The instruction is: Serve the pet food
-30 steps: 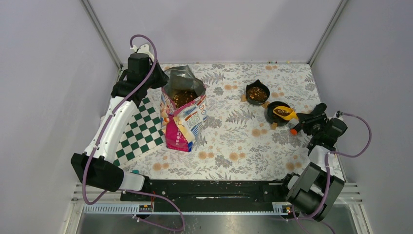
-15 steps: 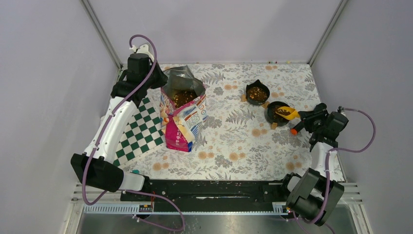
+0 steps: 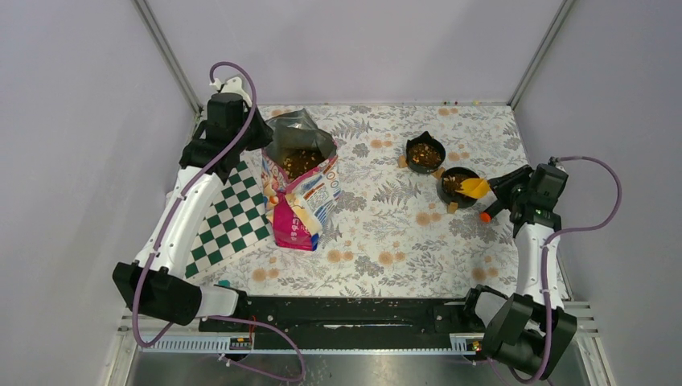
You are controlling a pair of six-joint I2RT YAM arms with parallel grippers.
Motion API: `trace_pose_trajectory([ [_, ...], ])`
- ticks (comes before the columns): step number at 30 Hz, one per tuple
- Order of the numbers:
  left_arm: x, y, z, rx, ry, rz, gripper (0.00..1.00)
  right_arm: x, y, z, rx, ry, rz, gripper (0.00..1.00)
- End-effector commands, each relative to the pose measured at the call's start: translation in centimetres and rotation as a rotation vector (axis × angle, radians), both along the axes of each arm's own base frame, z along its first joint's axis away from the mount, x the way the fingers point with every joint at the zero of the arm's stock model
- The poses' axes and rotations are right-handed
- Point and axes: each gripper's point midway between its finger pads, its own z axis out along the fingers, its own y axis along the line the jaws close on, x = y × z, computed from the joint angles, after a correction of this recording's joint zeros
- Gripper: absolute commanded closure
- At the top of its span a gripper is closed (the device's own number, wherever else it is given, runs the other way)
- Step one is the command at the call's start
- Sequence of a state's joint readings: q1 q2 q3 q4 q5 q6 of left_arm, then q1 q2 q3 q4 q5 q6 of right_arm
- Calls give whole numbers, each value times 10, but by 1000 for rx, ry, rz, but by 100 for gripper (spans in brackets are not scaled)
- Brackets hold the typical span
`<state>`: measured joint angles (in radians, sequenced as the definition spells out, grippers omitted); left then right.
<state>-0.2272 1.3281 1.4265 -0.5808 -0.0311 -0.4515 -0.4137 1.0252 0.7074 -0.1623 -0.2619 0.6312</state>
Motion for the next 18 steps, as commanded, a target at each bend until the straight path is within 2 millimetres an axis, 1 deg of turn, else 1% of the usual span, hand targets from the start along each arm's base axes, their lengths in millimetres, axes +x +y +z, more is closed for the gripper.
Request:
trace_pose_trajectory([
  [1,-4,11,27,1,-90,32,100,-6,-11,28,-131,13,-24,100],
  [7,-4,9,27,-8,-90,29,100,-12,-13,56,-215,-4,-22,100],
  [13,-4,8,28,-16,-91,24,100,-19,-10,71,-254,-10,-18,100],
  [15,-5,8,27,-17,-89,23,100,-17,0,76,-223,-37,18,100],
  [18,-5,7,30,-21,-94,22,100,-8,29,88,-129,-140,137,100],
])
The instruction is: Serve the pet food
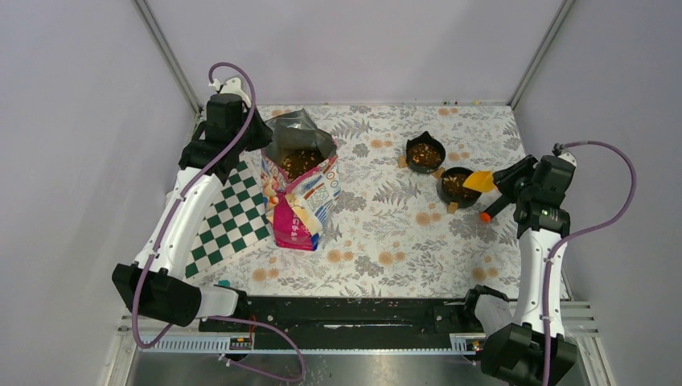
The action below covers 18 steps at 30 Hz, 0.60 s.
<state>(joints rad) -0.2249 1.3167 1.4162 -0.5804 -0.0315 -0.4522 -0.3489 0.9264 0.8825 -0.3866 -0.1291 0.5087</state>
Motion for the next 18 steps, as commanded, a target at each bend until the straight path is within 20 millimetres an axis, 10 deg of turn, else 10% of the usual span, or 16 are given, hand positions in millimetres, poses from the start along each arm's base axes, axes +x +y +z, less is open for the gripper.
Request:
trace_pose_trajectory([
  [1,-2,6,30,-20,-95,20,100,12,38,35,86,-159,166,100],
  [9,-2,2,33,-45,-98,13,100,24,99,20,328,-319,308,100],
  [18,0,-2,37,-76,-98,5,100,12,129,-72,422,-193,134,100],
])
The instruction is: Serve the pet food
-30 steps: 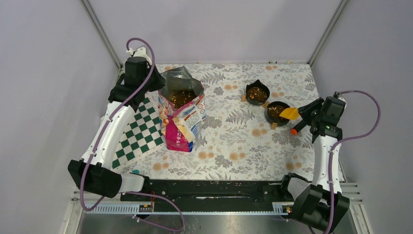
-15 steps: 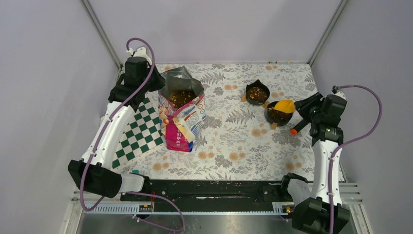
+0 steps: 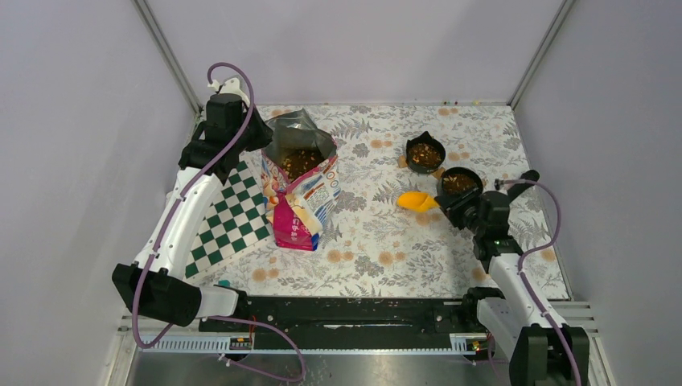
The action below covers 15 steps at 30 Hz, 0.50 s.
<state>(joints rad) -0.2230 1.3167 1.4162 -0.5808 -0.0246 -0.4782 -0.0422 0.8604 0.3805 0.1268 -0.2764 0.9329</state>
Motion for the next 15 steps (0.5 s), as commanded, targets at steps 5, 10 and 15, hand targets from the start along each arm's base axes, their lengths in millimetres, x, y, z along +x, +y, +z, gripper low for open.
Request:
trace_pose_trajectory([
  [5,0,0,35,-52,-100,2,100,7,6,-28,-27,19,-158,95],
  [10,-1,2,36,-54,-101,6,100,-2,-3,-54,-85,106,-187,55],
  [15,-2,5,38,-43,-110,8,100,-21,-31,-61,-227,226,-272,27],
])
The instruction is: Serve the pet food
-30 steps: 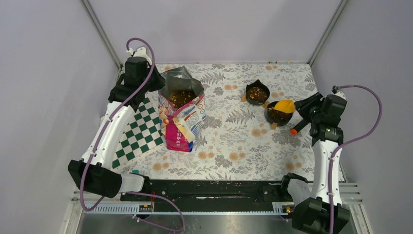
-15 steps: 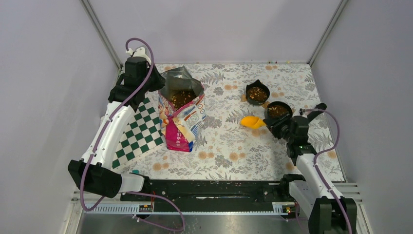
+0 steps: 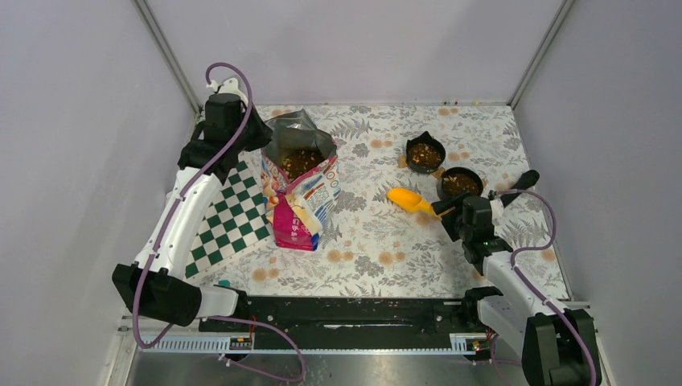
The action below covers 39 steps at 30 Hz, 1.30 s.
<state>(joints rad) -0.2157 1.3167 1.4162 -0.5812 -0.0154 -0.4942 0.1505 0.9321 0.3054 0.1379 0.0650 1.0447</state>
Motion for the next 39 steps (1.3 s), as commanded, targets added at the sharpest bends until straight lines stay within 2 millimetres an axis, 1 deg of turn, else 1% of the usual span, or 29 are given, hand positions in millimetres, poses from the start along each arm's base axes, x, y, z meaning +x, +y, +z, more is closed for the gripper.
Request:
trace_pose_trajectory([
  [1,-1,5,38,-21,-117,2,100,-17,-37,-4,-169,116,-127,23],
  [3,0,6,40,-18,-121,3,100,-21,-44,3,-204,133,-144,19],
  [7,2,6,44,-20,-127,5,100,-21,-49,28,-231,122,-150,13],
  [8,1,3,44,-28,-126,-11,100,-22,-50,33,-239,129,-153,11],
  [11,2,4,45,-21,-129,-14,100,-27,-56,53,-288,151,-156,11],
  [12,3,4,45,-15,-131,-12,100,-26,-57,63,-322,137,-148,11],
  [13,4,5,44,-5,-129,-14,100,-23,-54,72,-344,111,-128,11],
  [15,7,6,45,9,-129,-19,100,-15,-43,91,-362,52,-70,12],
  [16,9,6,44,16,-126,-20,100,-8,-34,101,-368,14,-30,12],
  [19,12,7,43,28,-115,-20,100,11,6,133,-380,-113,145,13],
  [21,14,7,43,36,-117,-23,100,21,39,155,-376,-204,256,17],
  [22,16,11,45,44,-123,-3,100,26,56,169,-366,-251,310,18],
  [23,16,12,45,47,-124,1,100,28,80,181,-356,-295,395,20],
  [25,18,11,50,42,-132,0,100,30,118,202,-380,-363,508,21],
  [28,19,8,51,19,-133,-2,100,21,180,229,-426,-465,680,21],
  [30,20,8,51,-7,-125,14,100,10,216,243,-437,-532,785,20],
  [31,20,7,50,-30,-120,26,100,-1,235,246,-442,-550,844,20],
  [33,21,5,51,-69,-113,40,100,-13,259,254,-454,-564,912,20],
  [35,21,3,54,-104,-115,53,100,-24,277,264,-479,-579,963,21],
  [36,21,2,56,-121,-116,59,100,-29,282,272,-495,-592,973,21],
  [38,21,2,60,-146,-123,70,100,-36,290,274,-502,-583,975,22],
  [39,20,-2,62,-162,-122,55,100,-40,292,275,-495,-572,977,24],
])
